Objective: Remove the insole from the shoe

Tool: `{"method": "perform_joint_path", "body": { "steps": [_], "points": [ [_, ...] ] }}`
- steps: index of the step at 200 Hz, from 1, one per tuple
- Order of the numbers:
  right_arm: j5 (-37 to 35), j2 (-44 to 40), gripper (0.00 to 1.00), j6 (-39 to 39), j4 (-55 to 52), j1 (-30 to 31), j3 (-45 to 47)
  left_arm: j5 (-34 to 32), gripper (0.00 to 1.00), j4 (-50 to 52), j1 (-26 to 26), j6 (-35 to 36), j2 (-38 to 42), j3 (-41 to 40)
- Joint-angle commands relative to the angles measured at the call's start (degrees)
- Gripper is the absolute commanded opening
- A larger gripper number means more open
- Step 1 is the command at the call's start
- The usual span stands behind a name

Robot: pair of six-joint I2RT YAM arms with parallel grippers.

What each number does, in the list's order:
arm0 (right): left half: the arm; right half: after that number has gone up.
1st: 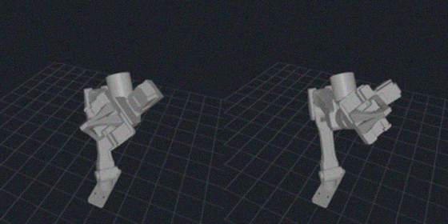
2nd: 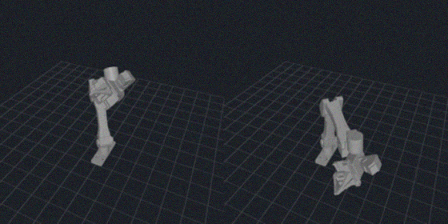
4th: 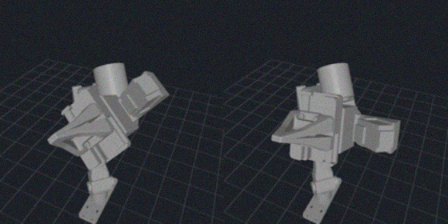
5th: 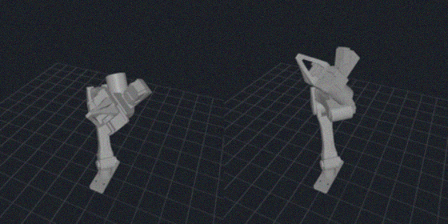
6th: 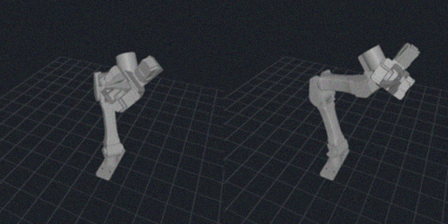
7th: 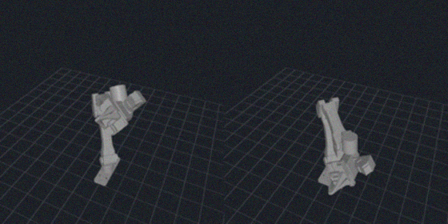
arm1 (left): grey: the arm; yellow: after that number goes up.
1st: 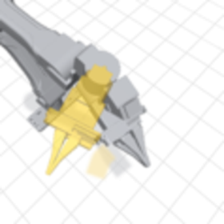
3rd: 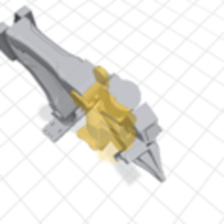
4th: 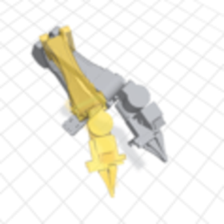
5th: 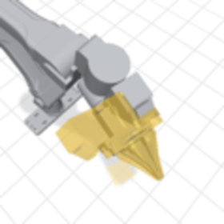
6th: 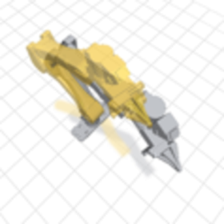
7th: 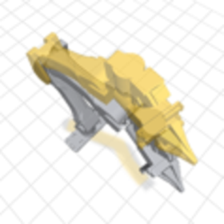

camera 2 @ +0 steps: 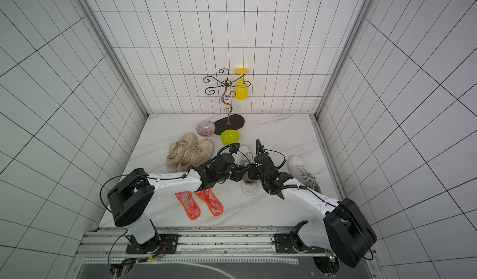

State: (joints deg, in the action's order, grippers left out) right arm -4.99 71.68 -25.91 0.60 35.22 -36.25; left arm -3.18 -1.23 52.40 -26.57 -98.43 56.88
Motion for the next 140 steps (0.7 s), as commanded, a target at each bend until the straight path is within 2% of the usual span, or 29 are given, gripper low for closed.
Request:
{"method": "perform_joint_path", "body": {
  "steps": [1,30,45,69,106,140],
  "points": [
    [0.5,-1.1,0.51,-0.6,2.5,-0.4,-2.6,0.9,0.56,-2.1,0.0,1.2,-1.1,1.1],
    [0.6,-1.3,0.51,-0.7,2.4,-0.3,-2.6,-0.6,0.49,-0.8,-0.5,-0.1,-2.7,2.4],
    [0.5,-1.7,0.50,-0.4,2.0,-0.3,-2.5,-0.4,0.39,-1.5,-0.8,-0.4,-2.8,2.5],
    [0.3,-2.2,0.50,-0.2,1.5,-0.3,-2.0,0.0,0.35,-1.4,-0.8,-0.7,-3.2,3.6],
    [0.7,-3.8,0.50,0.0,-0.5,-0.3,-1.9,-0.6,0.21,-1.4,-0.8,-1.4,-3.2,4.3],
    [3.1,-7.5,0.39,1.8,-4.5,0.6,-2.0,-0.1,0.14,-1.2,-0.8,-1.6,-3.1,5.4]
  ]
}}
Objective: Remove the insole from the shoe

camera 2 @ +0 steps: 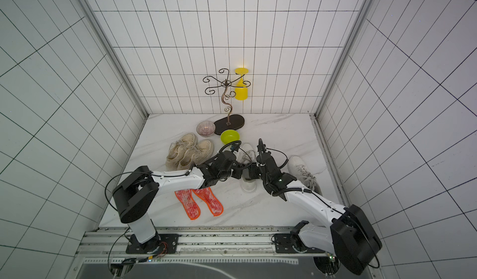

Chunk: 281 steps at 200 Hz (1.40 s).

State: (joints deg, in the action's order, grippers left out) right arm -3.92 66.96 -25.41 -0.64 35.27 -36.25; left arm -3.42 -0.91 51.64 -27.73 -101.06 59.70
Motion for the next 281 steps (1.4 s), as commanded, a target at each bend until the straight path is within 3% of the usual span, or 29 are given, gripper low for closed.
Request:
{"method": "perform_joint_path", "body": {
  "steps": [1,21,78,192,240,281],
  "points": [
    [2.2,-2.9,0.39,1.3,-3.4,0.6,-2.0,0.2,0.14,-1.6,0.0,-0.4,-0.5,2.6],
    [4.3,-3.6,0.33,1.1,-5.5,1.2,-2.0,0.5,0.12,-1.7,0.0,-0.6,-0.8,3.1],
    [6.9,0.4,0.32,-0.3,-4.9,2.7,-2.1,1.3,0.11,-1.9,0.0,-1.0,-1.0,3.5],
    [-22.4,13.3,0.34,-4.0,-12.2,2.1,-6.3,1.4,0.00,-3.8,0.0,-2.6,0.4,0.2],
    [-21.9,22.3,0.35,-3.9,-12.7,1.2,-9.5,3.2,0.00,-7.3,0.1,-3.9,2.8,-2.7],
    [-17.2,29.3,0.35,-3.5,-11.8,-1.0,-11.5,3.8,0.00,-9.3,0.7,-4.8,4.3,-4.3]
  ]
}}
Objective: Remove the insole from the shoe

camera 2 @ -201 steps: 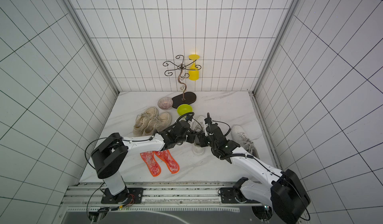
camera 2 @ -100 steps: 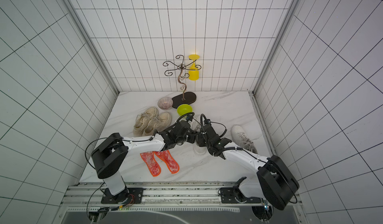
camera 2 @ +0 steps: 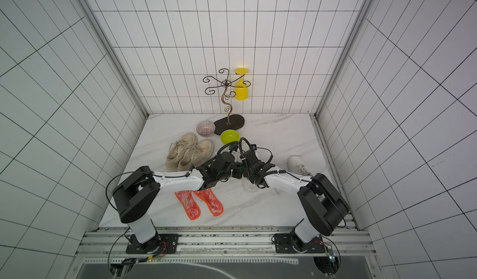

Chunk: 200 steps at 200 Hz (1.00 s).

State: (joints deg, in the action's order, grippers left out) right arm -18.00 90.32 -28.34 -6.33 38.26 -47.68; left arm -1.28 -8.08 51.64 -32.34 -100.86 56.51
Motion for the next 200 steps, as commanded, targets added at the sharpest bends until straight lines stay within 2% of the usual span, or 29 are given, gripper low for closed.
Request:
{"method": "perform_joint_path", "body": {
  "steps": [1,19,38,97,200],
  "points": [
    [-3.0,6.1,0.35,-0.5,-6.2,-4.0,-0.1,1.7,0.00,-2.2,0.7,-0.2,4.1,-1.1],
    [-1.4,7.6,0.32,-0.4,-5.8,-4.0,-0.6,1.6,0.00,-2.6,0.7,-0.3,4.3,-1.5],
    [0.8,7.3,0.23,-0.2,-4.9,-4.0,-0.3,1.3,0.00,-2.6,0.7,-0.4,4.3,-1.7],
    [8.0,-3.6,0.00,0.4,0.5,-4.0,3.1,-1.9,0.00,-1.0,-0.1,-1.5,4.3,-2.0],
    [21.7,-17.4,0.00,0.9,11.8,-3.9,10.1,-8.4,0.00,4.1,-1.3,-2.8,3.5,-1.4]
  ]
}}
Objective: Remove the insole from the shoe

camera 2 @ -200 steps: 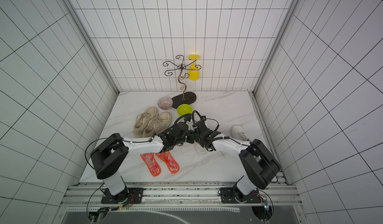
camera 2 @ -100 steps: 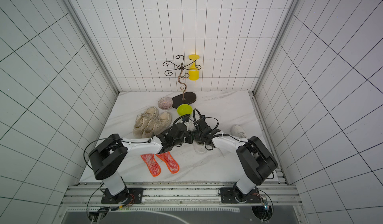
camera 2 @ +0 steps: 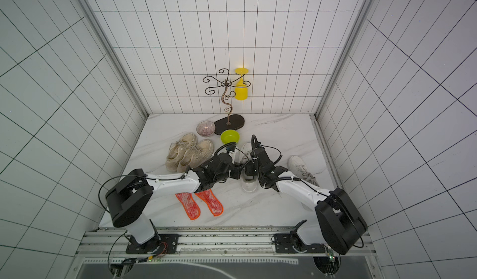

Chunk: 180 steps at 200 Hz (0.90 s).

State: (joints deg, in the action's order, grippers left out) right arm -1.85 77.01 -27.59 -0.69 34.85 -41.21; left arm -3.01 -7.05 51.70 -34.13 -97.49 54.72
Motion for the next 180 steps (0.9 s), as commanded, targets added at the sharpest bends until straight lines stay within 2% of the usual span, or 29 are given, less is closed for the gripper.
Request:
{"method": "perform_joint_path", "body": {
  "steps": [1,116,180],
  "points": [
    [5.7,-4.1,0.00,0.2,6.2,-0.6,3.7,-6.7,0.00,3.2,-1.3,-1.0,0.1,0.4],
    [19.4,-14.7,0.00,3.5,20.2,0.3,12.9,-9.9,0.00,7.3,-4.0,-2.8,-1.6,1.7],
    [16.5,-27.3,0.00,5.6,21.0,0.7,17.6,-11.0,0.00,8.9,-4.8,-2.6,-4.2,4.4]
  ]
}}
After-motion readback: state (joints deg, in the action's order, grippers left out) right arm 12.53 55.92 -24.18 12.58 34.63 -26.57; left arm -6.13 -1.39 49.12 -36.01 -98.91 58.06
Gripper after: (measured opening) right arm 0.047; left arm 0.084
